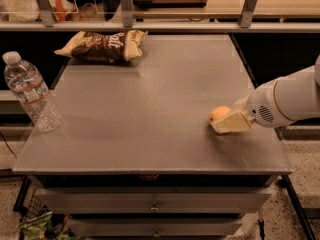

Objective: Move orange near brown chip bag

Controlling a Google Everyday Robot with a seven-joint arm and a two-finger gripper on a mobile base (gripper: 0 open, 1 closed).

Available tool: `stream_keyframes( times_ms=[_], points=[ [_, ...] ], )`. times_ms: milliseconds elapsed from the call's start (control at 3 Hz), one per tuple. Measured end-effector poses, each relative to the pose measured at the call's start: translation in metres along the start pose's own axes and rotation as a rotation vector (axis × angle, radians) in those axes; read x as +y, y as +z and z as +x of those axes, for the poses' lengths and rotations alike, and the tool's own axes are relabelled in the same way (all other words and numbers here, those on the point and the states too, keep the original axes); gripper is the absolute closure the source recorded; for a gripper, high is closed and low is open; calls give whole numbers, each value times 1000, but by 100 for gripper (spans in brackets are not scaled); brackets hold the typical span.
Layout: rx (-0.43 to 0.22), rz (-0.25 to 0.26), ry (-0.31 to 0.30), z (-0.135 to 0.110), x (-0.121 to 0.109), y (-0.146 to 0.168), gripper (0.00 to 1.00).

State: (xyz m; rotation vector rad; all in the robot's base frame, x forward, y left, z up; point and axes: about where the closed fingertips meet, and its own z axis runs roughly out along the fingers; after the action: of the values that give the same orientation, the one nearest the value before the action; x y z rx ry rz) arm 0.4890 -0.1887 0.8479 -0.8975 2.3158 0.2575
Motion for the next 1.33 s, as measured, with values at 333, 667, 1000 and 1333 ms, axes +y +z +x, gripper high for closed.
stream_keyframes(
  times_ms=[333,667,1000,1333],
  points=[
    [-8,4,-28,-4,-3,-4,64],
    [-18,33,-30,-9,-15,-16,88],
    [-79,91,-46,-39,-41,-34,100],
    [-164,160,-39,-87,-72,-47,100]
  ],
)
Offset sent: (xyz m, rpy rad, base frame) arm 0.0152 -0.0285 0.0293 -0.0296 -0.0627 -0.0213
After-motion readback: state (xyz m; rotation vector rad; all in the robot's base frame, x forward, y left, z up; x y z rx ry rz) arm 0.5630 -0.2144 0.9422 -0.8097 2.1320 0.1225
